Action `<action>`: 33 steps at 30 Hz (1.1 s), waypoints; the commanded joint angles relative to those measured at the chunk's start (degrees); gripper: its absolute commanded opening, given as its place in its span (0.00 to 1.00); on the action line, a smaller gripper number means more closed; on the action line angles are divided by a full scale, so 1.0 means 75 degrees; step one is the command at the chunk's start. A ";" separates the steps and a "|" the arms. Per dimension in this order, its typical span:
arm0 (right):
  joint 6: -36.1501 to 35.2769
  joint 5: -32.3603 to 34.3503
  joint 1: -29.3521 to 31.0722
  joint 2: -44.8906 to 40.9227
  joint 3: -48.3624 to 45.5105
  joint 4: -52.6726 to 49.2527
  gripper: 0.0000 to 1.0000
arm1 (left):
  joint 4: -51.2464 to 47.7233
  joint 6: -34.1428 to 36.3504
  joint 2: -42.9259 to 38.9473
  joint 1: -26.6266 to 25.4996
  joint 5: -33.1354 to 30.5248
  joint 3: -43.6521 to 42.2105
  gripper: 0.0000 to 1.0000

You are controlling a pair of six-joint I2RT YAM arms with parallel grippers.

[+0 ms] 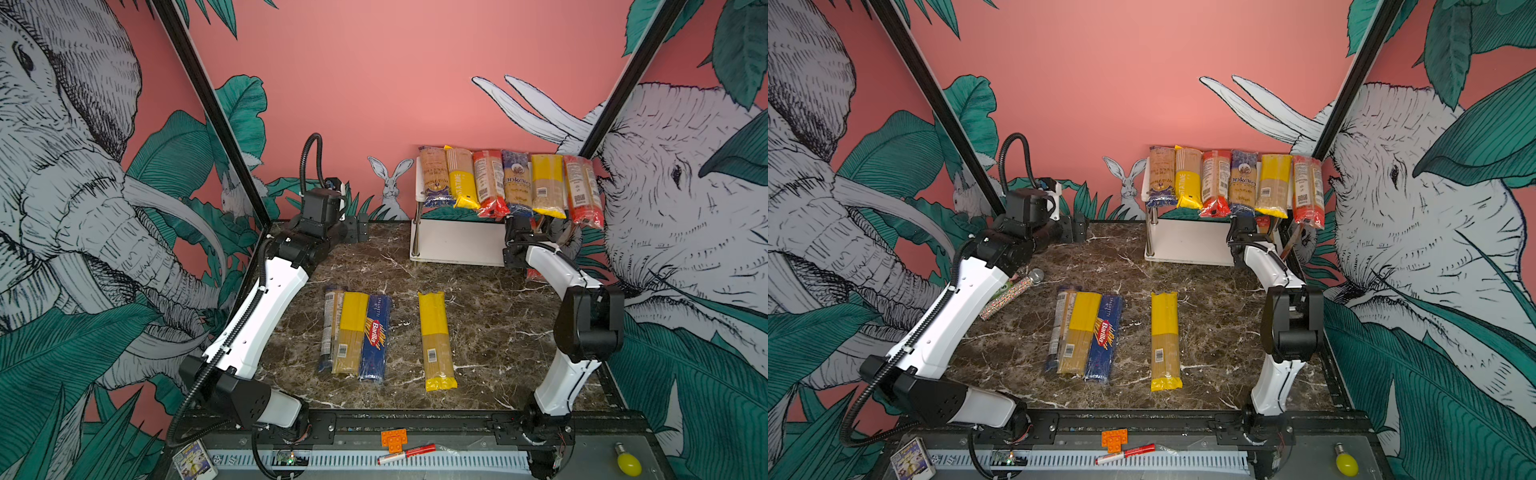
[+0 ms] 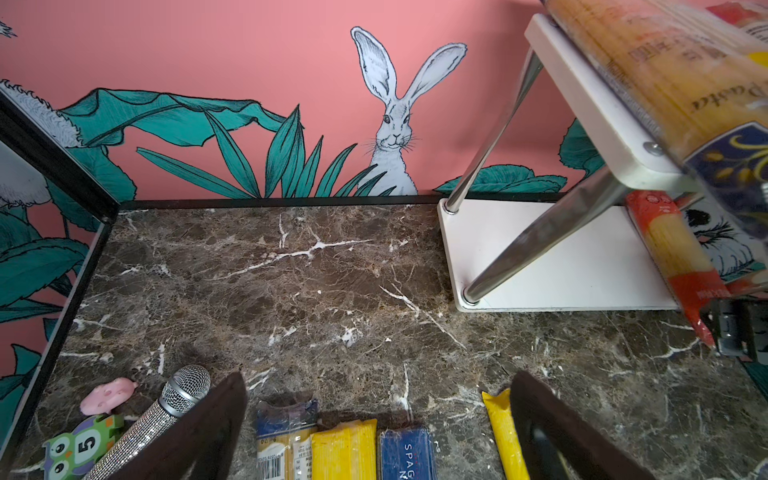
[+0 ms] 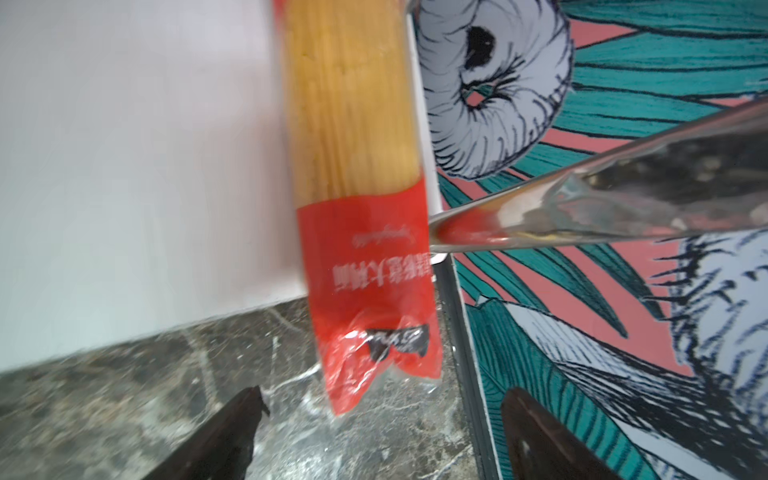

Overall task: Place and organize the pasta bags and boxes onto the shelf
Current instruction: 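Stand the red-and-white bag against the shelf's front edge with the right gripper, then open the right gripper and move it to the yellow bag while the left gripper lowers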

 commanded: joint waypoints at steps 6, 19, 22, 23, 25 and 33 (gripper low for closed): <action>0.0723 -0.0625 0.0779 -0.1255 -0.1060 -0.0489 0.90 | -0.0058 0.0181 -0.1079 0.0051 0.0086 -0.0747 0.99; 0.3000 -0.0868 0.3015 -0.3042 -0.2570 -0.1570 0.90 | -0.0494 0.0098 -0.2327 0.0052 0.0638 -0.2226 0.99; 0.3678 -0.0931 0.3784 -0.3338 -0.2732 -0.1846 0.90 | -0.0507 -0.0067 -0.2598 0.0046 0.0996 -0.2749 0.99; 0.3881 -0.0944 0.4033 -0.3426 -0.2790 -0.1894 0.90 | -0.0450 -0.0145 -0.2687 0.0046 0.1130 -0.2965 0.99; 0.4323 -0.1013 0.4637 -0.3589 -0.2949 -0.1892 0.90 | -0.0251 -0.0400 -0.2881 0.0049 0.1405 -0.3460 0.99; 0.5197 -0.1373 0.6179 -0.3278 -0.3019 -0.1517 0.94 | -0.0098 -0.1151 -0.3902 0.0040 0.1483 -0.4722 0.99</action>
